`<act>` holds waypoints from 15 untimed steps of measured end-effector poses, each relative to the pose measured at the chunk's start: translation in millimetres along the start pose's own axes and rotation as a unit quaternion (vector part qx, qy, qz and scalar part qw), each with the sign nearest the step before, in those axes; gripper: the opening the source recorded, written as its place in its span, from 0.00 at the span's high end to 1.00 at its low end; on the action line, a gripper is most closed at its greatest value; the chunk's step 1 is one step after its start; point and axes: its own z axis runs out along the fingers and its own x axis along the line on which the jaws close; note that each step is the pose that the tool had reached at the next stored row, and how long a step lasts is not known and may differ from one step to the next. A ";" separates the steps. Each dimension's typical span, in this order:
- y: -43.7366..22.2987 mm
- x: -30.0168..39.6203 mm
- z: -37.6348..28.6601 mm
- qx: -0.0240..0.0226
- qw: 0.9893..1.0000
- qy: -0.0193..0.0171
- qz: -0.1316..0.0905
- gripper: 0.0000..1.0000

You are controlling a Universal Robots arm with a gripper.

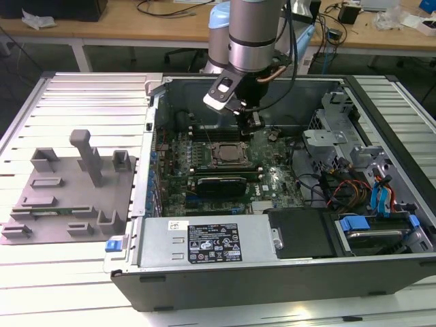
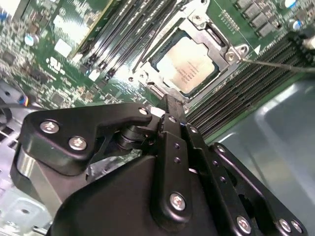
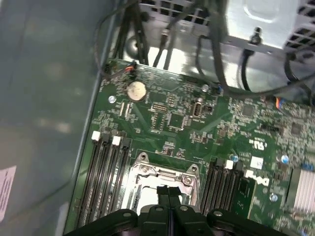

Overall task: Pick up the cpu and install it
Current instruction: 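Close the cpu cover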

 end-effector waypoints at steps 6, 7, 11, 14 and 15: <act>0.0 0.0 0.7 -0.002 0.998 0.002 -0.064 0.89; -0.1 0.0 0.9 -0.002 0.997 0.002 -0.080 0.89; -0.1 0.1 1.4 -0.004 0.992 0.004 -0.127 0.89; -0.1 0.1 1.8 -0.004 0.987 0.004 -0.161 0.89; -0.1 0.1 1.8 -0.005 0.986 0.004 -0.169 0.89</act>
